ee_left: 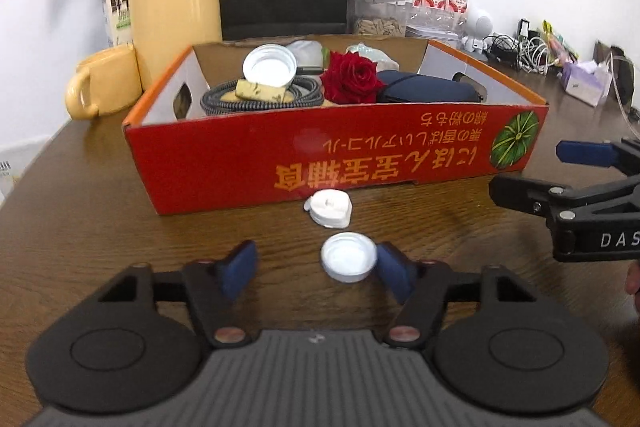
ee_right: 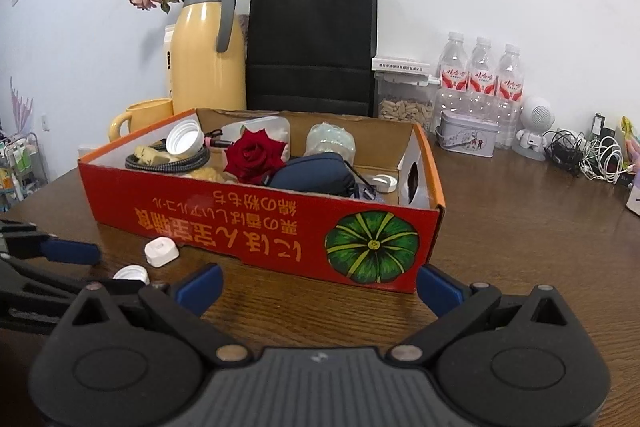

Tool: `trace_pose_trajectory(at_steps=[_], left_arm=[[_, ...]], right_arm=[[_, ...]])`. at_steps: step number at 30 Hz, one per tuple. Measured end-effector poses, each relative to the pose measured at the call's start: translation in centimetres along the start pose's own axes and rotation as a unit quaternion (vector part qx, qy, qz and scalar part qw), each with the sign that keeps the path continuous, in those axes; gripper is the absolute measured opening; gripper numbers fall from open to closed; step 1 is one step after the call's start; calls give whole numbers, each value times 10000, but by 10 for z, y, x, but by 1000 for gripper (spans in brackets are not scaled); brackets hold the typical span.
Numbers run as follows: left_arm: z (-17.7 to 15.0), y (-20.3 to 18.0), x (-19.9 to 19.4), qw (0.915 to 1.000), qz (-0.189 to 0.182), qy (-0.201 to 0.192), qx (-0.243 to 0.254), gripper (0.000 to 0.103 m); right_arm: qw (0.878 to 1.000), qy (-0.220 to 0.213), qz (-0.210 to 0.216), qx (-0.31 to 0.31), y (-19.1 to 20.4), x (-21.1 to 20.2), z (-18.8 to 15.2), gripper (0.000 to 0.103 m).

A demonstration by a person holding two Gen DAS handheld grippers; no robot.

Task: Organize objects
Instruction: 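Grasp a white cap with the left gripper while the right gripper grasps another white cap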

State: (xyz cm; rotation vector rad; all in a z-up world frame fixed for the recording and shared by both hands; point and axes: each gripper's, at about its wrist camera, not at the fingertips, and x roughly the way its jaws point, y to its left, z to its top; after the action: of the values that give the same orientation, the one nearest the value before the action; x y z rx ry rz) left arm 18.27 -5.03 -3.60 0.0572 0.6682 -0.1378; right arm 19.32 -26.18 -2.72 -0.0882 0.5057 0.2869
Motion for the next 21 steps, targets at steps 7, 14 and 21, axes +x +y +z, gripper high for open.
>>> trace_pose_trajectory(at_steps=[7,14,21], left_arm=[[-2,0,-6,9995,-284,-113,16,29],[4,17,-17,9984,-116,-427,-345,29],[8,49,-21,9955,225,-559,-728,29]], right_arm=[[9999,122,49,-25,1,5,-1,103],[9998,152,148,-53,5,6,-2,103],[9981,346,507,-29,32,12,-1,103]])
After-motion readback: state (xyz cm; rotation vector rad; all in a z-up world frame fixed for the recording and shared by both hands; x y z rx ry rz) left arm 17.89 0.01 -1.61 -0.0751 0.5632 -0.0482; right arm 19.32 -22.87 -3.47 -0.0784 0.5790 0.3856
